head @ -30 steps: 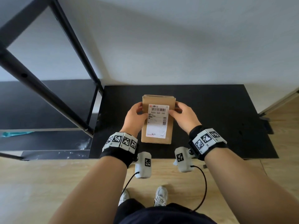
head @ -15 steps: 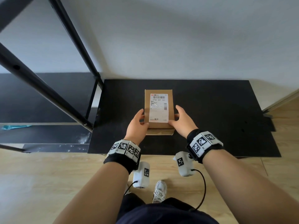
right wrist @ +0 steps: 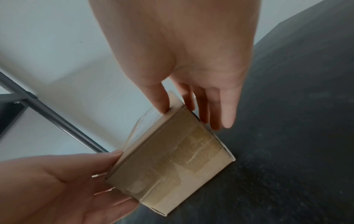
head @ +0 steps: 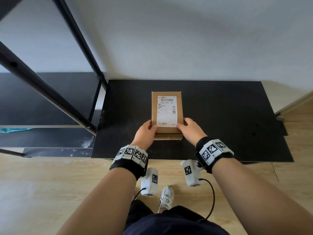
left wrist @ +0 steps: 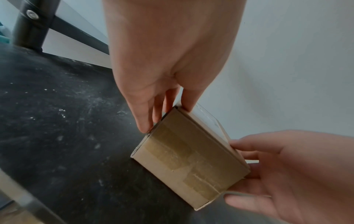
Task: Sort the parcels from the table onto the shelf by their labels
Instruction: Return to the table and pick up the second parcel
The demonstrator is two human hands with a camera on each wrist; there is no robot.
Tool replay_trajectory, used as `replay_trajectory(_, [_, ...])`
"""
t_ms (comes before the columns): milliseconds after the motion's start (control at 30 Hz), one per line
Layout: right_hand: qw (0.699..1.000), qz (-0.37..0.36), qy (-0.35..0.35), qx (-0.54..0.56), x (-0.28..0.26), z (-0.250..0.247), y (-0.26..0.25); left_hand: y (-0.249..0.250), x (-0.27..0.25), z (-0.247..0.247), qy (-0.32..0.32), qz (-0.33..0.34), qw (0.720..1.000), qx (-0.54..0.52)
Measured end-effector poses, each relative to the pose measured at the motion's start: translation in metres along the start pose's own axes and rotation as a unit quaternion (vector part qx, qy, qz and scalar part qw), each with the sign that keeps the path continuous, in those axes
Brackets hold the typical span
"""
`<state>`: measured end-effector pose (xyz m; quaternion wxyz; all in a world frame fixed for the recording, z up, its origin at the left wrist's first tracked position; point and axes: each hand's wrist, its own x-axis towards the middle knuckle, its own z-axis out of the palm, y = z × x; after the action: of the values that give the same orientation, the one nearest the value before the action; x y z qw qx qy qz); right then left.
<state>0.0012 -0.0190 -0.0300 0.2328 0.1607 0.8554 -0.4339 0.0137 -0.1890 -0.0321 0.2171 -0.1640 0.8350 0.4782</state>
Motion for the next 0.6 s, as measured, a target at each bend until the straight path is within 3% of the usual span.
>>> replay_trajectory(300, [0.998,-0.010,0.002,0.062,-0.014,-0.013,-0.001,-0.003,-0.009,-0.008,0.007,-0.002,0.995,-0.096])
replay_trajectory(467, [0.992,-0.057,0.024,0.114,-0.029,-0.031,-0.017,0.010,-0.017,-0.029,0.025,0.021,0.982,-0.184])
replay_trajectory(600, [0.987,-0.104,0.024,0.123,-0.044,-0.045,-0.034,0.025,-0.026,-0.050,0.016,0.058,0.979,-0.195])
